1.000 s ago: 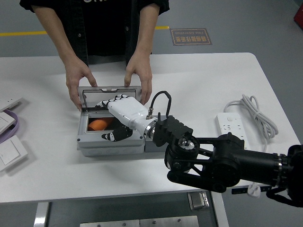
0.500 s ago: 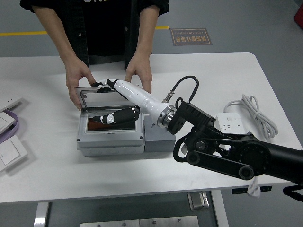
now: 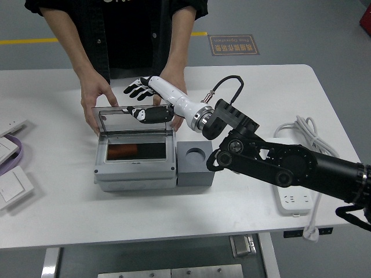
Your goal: Pick up the cylinder from the cube,place it in the box,flap close box
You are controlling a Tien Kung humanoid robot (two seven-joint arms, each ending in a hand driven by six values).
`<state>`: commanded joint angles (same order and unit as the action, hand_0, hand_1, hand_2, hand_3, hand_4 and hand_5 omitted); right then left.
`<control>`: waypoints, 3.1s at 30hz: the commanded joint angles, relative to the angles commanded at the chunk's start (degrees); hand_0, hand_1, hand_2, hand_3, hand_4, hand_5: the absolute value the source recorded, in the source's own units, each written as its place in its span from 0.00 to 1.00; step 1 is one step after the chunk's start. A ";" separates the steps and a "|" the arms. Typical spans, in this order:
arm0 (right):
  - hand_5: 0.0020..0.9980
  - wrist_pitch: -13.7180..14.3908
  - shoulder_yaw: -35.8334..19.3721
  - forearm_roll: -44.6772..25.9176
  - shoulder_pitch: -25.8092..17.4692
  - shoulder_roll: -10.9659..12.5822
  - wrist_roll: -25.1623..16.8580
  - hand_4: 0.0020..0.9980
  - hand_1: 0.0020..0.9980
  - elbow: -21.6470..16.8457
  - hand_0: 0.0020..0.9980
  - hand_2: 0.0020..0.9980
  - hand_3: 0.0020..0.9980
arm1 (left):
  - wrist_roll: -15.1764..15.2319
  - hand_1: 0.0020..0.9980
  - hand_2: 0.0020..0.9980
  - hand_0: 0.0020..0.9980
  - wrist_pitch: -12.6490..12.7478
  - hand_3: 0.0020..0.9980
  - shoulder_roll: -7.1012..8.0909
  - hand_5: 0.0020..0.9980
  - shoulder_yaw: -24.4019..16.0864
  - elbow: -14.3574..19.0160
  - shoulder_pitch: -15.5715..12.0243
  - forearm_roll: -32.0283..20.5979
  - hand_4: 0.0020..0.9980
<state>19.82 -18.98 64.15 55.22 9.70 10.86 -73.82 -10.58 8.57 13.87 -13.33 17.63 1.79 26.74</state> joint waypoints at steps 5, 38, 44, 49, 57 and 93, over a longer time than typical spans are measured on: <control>0.22 0.02 1.85 -3.31 0.84 -0.52 -1.62 0.60 0.66 2.79 0.78 0.66 0.68 | -0.07 0.57 0.56 0.59 -0.04 0.62 0.01 0.27 -0.58 0.07 -0.32 0.37 0.66; 0.24 -0.34 -2.51 -12.83 -10.68 8.39 -8.69 0.57 0.63 -11.15 0.67 0.65 0.68 | 0.28 0.57 0.56 0.58 0.96 0.62 -0.32 0.26 -1.97 0.28 -1.00 1.30 0.67; 0.25 0.98 -11.38 -5.33 -17.29 14.06 -7.63 0.55 0.64 -17.70 0.70 0.66 0.69 | 0.35 0.57 0.56 0.58 1.01 0.62 0.03 0.26 -0.70 0.28 -1.74 0.52 0.67; 0.25 3.29 -19.18 -5.48 -24.02 17.91 -10.89 0.55 0.64 -20.14 0.70 0.66 0.68 | 0.29 0.57 0.56 0.58 1.08 0.62 0.21 0.26 -0.02 0.34 -2.97 -0.11 0.67; 0.23 7.93 -27.02 -16.96 -32.78 17.99 -20.94 0.55 0.64 -16.84 0.71 0.66 0.67 | 0.30 0.57 0.56 0.58 1.11 0.62 0.42 0.25 1.20 0.20 -3.53 -1.00 0.67; 0.22 15.99 -35.04 -24.28 -35.97 14.93 -32.94 0.67 0.66 -15.12 0.72 0.70 0.69 | 1.50 0.57 0.56 0.58 0.54 0.59 1.25 0.25 11.26 -2.61 -1.23 -16.95 0.67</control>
<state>35.81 -54.01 39.87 19.25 24.64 -22.08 -88.94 -9.08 9.11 15.11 -2.07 15.01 0.56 9.78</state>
